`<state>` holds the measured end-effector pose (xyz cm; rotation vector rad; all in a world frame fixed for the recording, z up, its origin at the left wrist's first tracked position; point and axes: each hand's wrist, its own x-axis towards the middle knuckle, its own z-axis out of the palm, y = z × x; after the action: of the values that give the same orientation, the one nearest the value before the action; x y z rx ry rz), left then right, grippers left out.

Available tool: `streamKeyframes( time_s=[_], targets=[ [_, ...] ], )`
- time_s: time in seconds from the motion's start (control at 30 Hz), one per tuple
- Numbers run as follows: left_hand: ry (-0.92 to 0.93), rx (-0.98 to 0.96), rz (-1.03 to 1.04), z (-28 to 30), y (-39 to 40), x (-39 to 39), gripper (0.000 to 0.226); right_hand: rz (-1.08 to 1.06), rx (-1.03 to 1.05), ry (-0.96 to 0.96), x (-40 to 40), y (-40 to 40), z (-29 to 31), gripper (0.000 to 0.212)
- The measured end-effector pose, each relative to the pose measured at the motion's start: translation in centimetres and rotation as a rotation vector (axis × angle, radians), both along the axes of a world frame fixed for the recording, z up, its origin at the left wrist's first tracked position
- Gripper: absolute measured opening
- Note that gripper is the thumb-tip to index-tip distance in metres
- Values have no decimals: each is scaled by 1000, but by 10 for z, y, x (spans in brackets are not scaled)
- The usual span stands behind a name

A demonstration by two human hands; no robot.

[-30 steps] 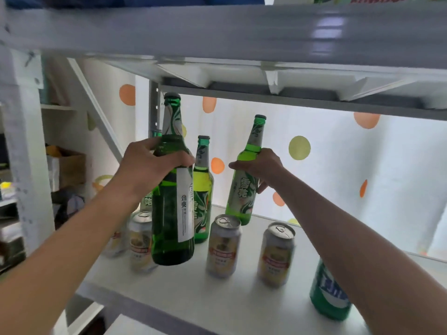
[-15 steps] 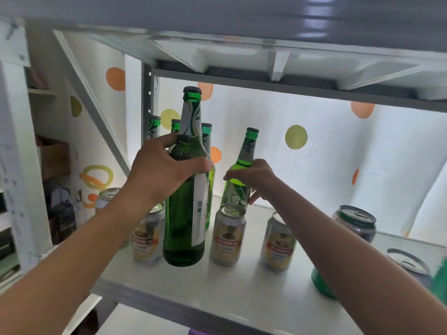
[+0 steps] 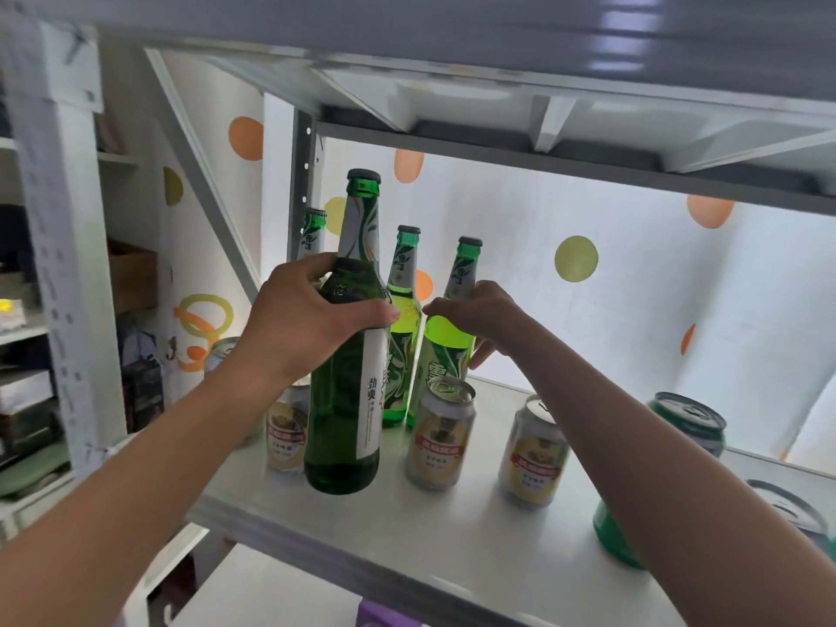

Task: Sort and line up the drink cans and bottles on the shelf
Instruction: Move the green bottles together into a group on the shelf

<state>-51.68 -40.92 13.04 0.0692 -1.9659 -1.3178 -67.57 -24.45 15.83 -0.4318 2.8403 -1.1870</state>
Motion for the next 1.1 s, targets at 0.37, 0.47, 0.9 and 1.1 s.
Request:
streamKeyframes(
  time_s=[0.37,0.47,0.9,1.1],
  targets=[
    [61,45,-161,11,11,2,36,-22,-2,-3,14,11,-1,74],
    [91,89,-232,19,14,2,36,7,-25,12,32,27,12,65],
    [40,310,-662,43,62,-12,19,624,-475,-458,100,90,0,71],
    [-4,287,-862,47,88,-22,26,722,-616,-369,109,95,-18,103]
  ],
)
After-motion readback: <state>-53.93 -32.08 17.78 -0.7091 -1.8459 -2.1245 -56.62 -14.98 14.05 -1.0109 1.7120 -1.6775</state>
